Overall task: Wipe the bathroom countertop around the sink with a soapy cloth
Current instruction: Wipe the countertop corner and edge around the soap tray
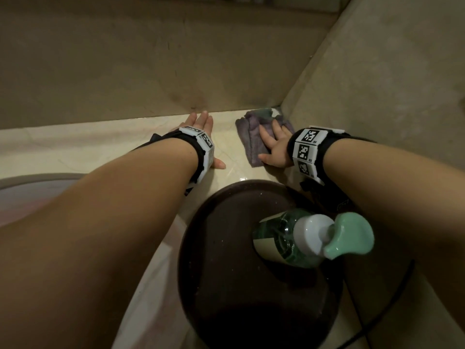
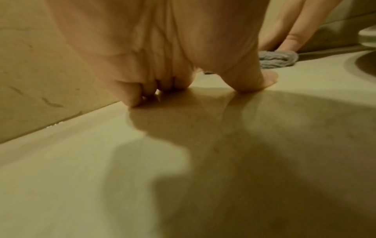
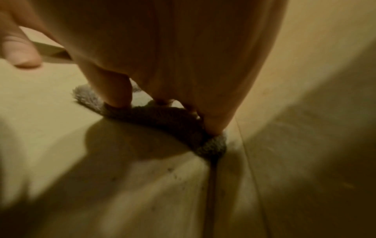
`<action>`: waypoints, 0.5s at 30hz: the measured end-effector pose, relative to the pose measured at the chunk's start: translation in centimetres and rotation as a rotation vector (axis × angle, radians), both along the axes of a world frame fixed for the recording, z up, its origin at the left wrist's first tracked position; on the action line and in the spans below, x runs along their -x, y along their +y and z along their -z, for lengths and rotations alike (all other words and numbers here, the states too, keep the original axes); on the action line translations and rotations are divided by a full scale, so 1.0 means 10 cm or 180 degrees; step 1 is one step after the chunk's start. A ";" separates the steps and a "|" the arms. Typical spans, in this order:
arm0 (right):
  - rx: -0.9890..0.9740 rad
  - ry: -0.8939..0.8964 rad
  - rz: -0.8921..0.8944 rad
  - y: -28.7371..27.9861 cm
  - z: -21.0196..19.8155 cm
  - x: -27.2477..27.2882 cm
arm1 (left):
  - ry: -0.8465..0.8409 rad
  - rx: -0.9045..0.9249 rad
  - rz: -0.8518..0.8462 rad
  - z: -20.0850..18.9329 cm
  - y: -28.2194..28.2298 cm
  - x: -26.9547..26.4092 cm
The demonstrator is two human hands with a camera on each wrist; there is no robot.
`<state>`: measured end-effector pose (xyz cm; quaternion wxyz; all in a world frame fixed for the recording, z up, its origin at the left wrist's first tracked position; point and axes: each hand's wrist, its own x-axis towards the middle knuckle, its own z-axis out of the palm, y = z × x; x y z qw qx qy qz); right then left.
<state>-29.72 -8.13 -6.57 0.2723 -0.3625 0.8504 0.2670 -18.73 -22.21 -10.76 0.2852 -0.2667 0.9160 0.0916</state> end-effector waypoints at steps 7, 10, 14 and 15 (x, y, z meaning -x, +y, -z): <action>-0.0016 -0.0005 0.0018 0.26 0.10 -0.11 | 0.0015 -0.0012 0.0022 -0.03 0.01 0.00; -0.0075 0.0047 -0.0029 0.25 0.12 -0.09 | 0.0020 0.0025 0.0054 -0.03 0.02 -0.01; -0.0143 0.0127 -0.0034 0.16 0.10 -0.04 | 0.0032 0.0073 0.0097 -0.04 0.03 0.00; -0.0193 0.0140 -0.0029 0.10 0.09 -0.02 | 0.0002 0.0093 0.0102 -0.01 0.02 0.00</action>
